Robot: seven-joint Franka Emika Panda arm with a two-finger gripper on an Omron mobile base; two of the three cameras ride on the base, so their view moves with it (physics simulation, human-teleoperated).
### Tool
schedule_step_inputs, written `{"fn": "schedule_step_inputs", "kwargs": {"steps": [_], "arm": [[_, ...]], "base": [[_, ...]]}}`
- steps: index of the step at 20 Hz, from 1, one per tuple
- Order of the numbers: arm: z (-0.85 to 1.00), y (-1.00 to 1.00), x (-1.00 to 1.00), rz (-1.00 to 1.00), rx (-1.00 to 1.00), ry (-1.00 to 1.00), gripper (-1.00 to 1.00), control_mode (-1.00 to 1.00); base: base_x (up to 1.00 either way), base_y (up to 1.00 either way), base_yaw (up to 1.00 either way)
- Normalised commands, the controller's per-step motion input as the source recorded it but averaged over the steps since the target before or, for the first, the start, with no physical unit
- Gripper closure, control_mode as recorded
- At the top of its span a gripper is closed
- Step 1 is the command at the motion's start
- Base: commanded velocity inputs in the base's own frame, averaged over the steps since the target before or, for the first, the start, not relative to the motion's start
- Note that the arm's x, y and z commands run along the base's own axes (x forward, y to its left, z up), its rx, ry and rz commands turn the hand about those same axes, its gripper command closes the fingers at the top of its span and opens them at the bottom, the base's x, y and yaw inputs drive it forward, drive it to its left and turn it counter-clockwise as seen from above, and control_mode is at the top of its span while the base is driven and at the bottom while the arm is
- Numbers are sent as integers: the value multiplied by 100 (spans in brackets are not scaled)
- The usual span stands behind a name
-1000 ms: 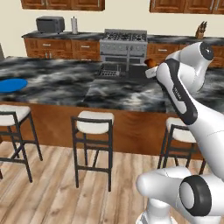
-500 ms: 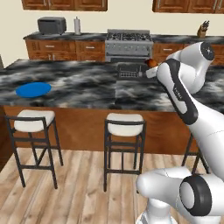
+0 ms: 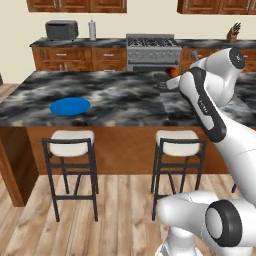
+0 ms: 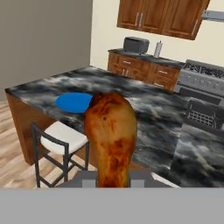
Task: Take the cheese, chicken drumstick, and lemon from the fridge and place them on the plate on the dining counter to create an appetizer plate.
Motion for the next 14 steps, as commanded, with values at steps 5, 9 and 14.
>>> {"fn": "schedule_step_inputs", "kwargs": {"steps": [5,9,14], "arm": [[0,0,0,0,0,0,100,100],[0,0,0,0,0,0,100,100],[0,0,0,0,0,0,100,100]], "base": [[7,100,-20],[21,100,-21],[46,100,-24]]}}
